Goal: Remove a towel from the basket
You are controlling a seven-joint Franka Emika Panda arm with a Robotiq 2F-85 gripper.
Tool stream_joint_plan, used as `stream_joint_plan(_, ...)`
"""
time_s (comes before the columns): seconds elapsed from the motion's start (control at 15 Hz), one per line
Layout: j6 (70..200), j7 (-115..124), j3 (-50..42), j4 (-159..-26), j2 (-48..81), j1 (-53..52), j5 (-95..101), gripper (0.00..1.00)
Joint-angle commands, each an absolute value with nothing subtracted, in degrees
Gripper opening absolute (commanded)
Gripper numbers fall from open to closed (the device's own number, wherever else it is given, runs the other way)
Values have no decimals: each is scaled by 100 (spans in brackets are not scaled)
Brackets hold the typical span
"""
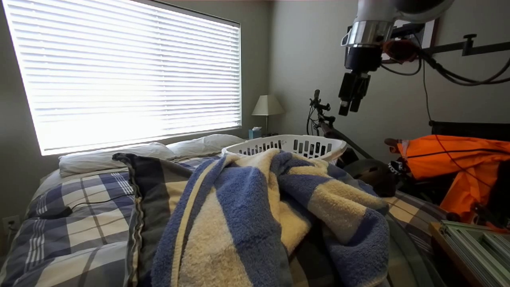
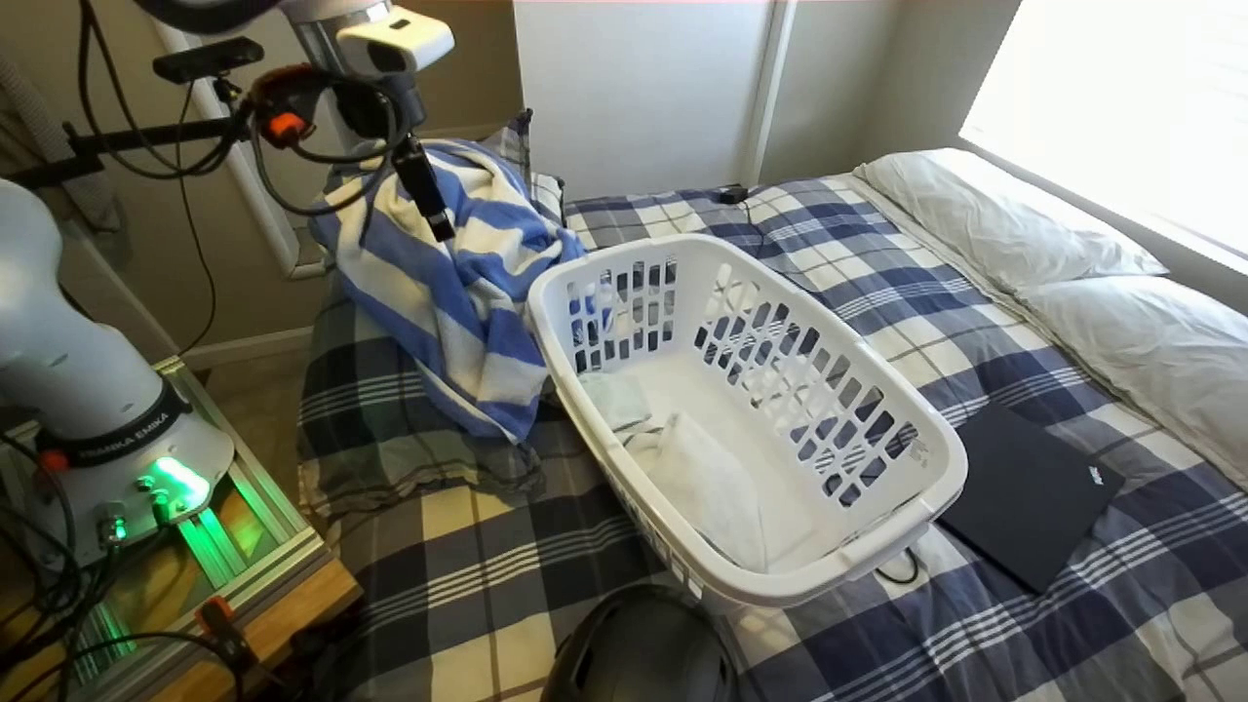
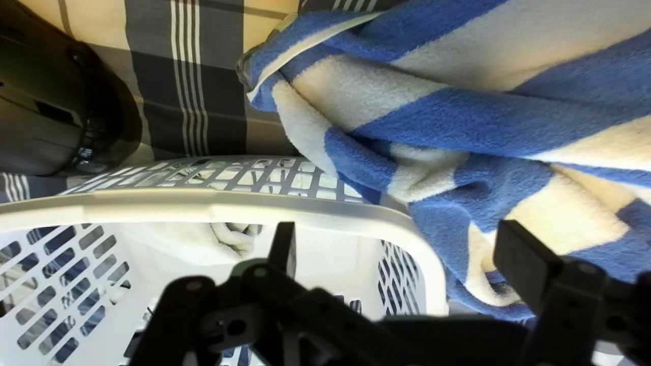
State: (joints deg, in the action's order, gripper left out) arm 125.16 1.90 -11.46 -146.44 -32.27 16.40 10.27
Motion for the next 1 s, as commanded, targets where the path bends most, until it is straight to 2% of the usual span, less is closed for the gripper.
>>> stream_joint_plan(0.0,12524,89,-1216,-14609,-3111,1675,1012,100)
stream_joint_plan(0.53,12500,16,-1305,-14445,-2777,1699,1017,100)
stream_joint_plan(0.93,12684,32,-1769,-13400,-1641,1719,512,100)
